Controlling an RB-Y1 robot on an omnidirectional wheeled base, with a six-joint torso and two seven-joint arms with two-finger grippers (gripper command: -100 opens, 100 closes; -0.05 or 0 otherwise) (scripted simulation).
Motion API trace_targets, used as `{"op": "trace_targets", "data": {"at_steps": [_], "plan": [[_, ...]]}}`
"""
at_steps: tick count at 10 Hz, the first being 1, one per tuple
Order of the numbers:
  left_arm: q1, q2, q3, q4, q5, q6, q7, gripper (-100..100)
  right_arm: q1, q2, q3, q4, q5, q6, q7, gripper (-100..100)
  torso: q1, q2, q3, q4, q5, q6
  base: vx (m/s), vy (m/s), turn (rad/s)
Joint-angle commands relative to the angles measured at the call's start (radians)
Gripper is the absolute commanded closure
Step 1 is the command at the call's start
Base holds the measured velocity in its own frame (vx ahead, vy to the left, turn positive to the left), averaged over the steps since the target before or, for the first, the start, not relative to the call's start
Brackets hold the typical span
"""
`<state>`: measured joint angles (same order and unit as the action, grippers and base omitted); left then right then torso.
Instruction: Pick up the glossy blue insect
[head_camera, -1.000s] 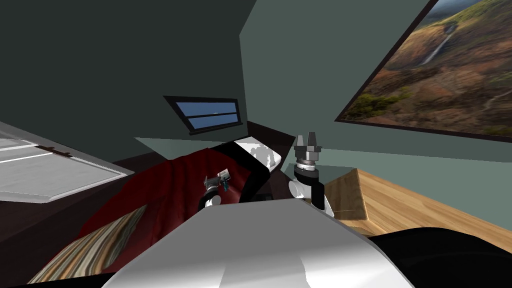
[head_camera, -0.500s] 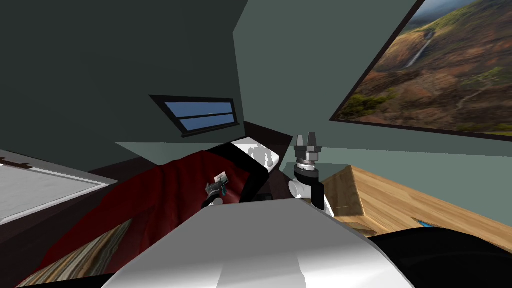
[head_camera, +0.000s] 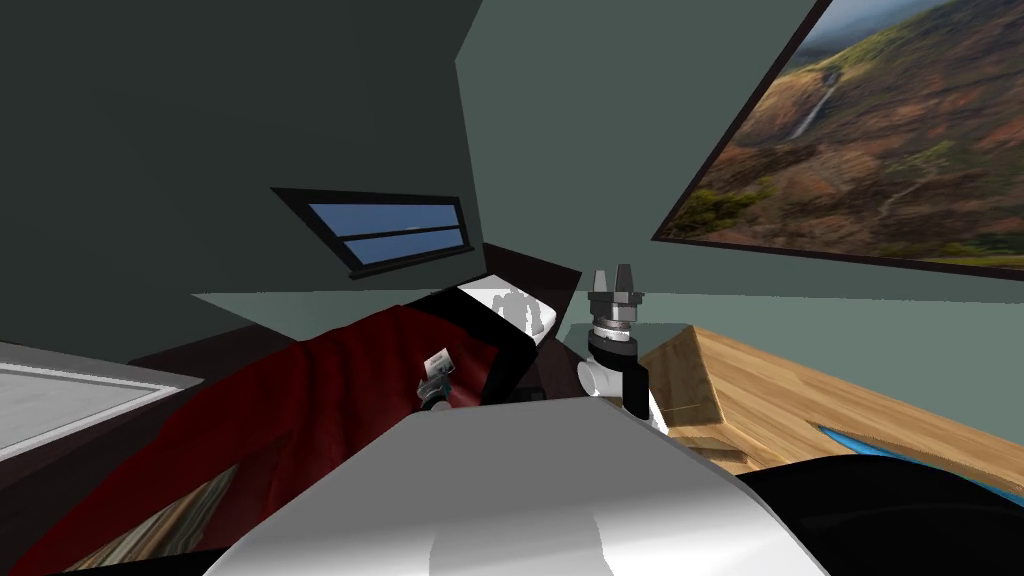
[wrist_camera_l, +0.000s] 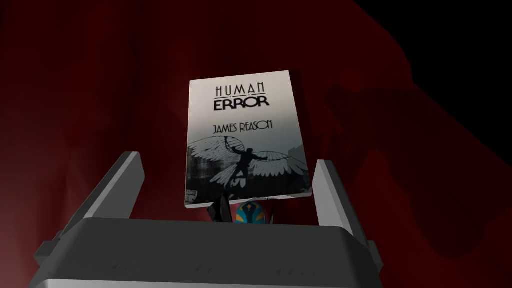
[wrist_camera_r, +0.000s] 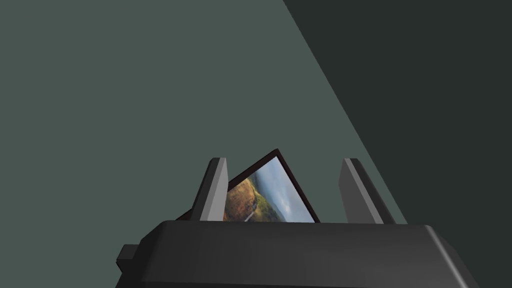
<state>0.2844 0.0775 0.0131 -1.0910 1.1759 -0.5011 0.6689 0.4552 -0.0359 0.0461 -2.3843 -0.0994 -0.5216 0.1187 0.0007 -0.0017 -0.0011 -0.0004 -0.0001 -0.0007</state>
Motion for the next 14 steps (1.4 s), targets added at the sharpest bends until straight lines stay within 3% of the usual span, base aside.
{"op": "trace_targets", "data": {"at_steps": [1,6,7,8,9,14], "plan": [[-0.008,-0.029,0.001,0.05,0.038,-0.004,0.022,-100,0.0,0.0,0.0,0.0,0.0,0.0,0.0,0,0.0,0.0,0.0,0.0,0.0,0.0,0.025,0.047,-0.103],[-0.01,-0.117,0.009,0.139,0.108,-0.009,0.056,-100,0.0,0.0,0.0,0.0,0.0,0.0,0.0,0,0.001,0.002,0.001,0.0,0.0,0.0,-0.002,0.047,-0.042],[-0.006,-0.102,0.005,0.133,0.1,-0.009,0.063,-100,0.0,0.0,0.0,0.0,0.0,0.0,0.0,0,0.0,0.002,0.001,0.0,0.0,0.0,-0.005,0.014,-0.002],[-0.004,-0.104,0.005,0.132,0.101,-0.008,0.063,0,0.0,0.0,0.0,0.0,0.0,0.0,0.0,0,-0.001,0.002,0.001,0.0,0.0,0.0,0.0,0.0,0.0],[-0.019,-0.097,-0.003,0.172,0.087,-0.028,0.104,-100,0.0,0.0,0.0,0.0,0.0,0.0,0.0,0,-0.002,0.002,0.001,0.0,-0.001,0.0,0.022,0.024,-0.077],[-0.052,-0.083,-0.022,0.264,0.055,-0.073,0.2,-100,0.0,0.0,0.0,0.0,0.0,0.0,0.0,0,0.0,0.0,0.0,0.0,0.0,0.0,0.025,0.03,-0.05]]}}
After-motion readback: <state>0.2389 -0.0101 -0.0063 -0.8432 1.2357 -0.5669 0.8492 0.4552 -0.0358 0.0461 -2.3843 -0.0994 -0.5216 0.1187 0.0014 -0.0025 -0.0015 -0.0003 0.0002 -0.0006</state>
